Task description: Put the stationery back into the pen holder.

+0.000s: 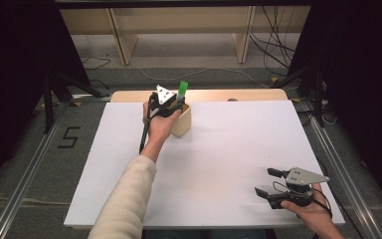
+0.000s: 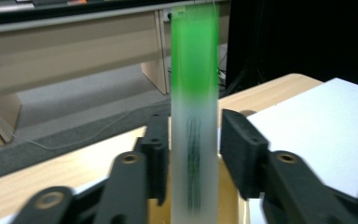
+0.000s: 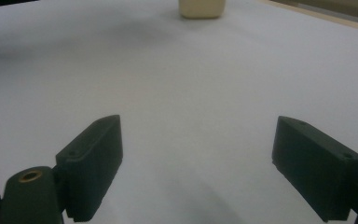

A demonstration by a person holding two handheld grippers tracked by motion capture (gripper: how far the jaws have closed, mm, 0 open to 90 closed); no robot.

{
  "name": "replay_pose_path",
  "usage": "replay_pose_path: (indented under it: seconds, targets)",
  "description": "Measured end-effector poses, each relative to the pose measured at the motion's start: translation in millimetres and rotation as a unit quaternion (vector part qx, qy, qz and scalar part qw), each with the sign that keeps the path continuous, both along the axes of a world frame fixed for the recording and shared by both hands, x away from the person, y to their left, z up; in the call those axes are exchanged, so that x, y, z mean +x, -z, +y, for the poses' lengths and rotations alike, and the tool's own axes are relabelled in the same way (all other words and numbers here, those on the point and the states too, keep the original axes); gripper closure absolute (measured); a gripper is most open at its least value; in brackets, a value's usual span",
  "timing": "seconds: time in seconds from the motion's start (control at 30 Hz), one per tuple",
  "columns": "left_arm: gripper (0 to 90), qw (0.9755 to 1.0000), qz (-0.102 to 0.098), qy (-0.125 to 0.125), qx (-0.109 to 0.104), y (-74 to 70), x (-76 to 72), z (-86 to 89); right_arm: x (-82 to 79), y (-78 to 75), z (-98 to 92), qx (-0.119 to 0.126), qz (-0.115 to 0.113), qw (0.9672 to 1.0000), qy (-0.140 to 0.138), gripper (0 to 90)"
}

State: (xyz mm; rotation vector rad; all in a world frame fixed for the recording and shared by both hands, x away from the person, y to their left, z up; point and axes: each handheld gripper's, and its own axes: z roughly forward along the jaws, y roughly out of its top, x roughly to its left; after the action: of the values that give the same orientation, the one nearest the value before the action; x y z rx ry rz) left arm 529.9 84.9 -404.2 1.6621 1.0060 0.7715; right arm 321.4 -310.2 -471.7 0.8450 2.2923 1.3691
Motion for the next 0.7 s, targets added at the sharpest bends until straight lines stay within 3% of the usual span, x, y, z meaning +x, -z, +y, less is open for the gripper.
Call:
replay_pose_path:
  seconds: [0.1,0.33,0.47,0.7]
  targets:
    - [47.8,0.9999,0.012,-0.001,-0.001,-1.5,-2.8,0.3,0.1,0.3,0.0,0.0,0.0,1.0,0.0,17.1]
    - [27.1,0.9998,0.015,-0.01,0.006,-13.3,-15.5,4.6,-0.3,0.0,0.7,0.001,-0.001,1.0,0.002,17.1]
    - [21.6,0.9997,0.017,-0.004,0.02,-20.7,-26.1,8.5,0.0,0.1,1.2,0.001,-0.001,1.0,0.001,17.1]
    - [19.9,0.9991,0.015,0.005,0.039,-31.0,-43.3,14.2,0.5,0.3,0.8,-0.002,-0.003,1.0,-0.002,17.1]
